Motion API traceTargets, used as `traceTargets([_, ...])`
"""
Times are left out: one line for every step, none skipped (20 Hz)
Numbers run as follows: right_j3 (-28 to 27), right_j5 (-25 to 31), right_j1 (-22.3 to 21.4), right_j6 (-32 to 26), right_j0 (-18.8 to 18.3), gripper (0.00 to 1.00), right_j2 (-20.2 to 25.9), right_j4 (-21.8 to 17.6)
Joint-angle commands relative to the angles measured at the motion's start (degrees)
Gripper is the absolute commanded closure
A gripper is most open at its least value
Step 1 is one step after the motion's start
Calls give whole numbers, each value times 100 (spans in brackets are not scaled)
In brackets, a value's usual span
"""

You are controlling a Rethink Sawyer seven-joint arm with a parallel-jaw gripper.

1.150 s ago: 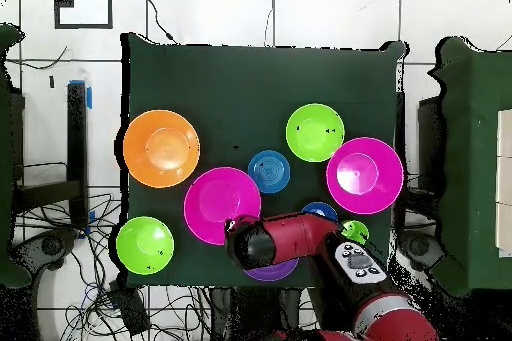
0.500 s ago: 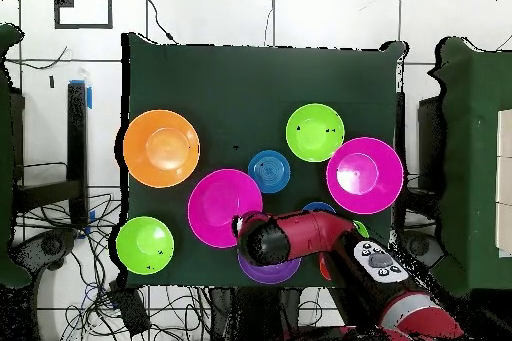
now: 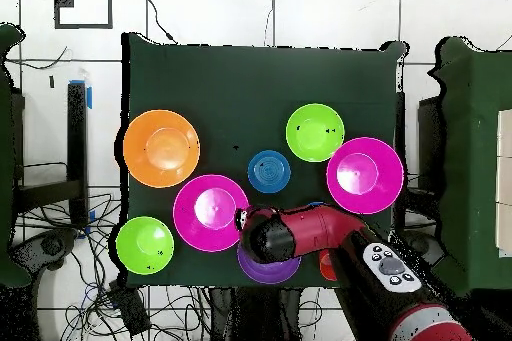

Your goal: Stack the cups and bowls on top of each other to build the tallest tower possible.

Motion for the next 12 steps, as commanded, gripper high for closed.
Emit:
traceTargets([382, 870, -507, -746, -220, 0, 718, 49])
traceTargets([392, 917, -523, -766, -267, 0, 765, 50])
traceTargets([392, 936, -518, -759, -292, 0, 792, 32])
traceTargets([360, 924, -458, -745, -306, 0, 805, -15])
traceTargets([339, 906, -415, -712, -314, 0, 817, -64])
traceTargets([260, 823, -279, -656, -278, 0, 780, -151])
traceTargets([228, 781, -221, -614, -262, 0, 765, -203])
traceTargets([175, 713, -138, -553, -214, 0, 730, -263])
traceTargets([122, 646, -56, -493, -165, 0, 695, -322])
traceTargets([89, 573, -5, -425, -103, 0, 653, -358])
traceTargets([56, 500, 46, -358, -41, 0, 611, -393])
traceTargets([36, 419, 61, -275, 30, 0, 570, -413])
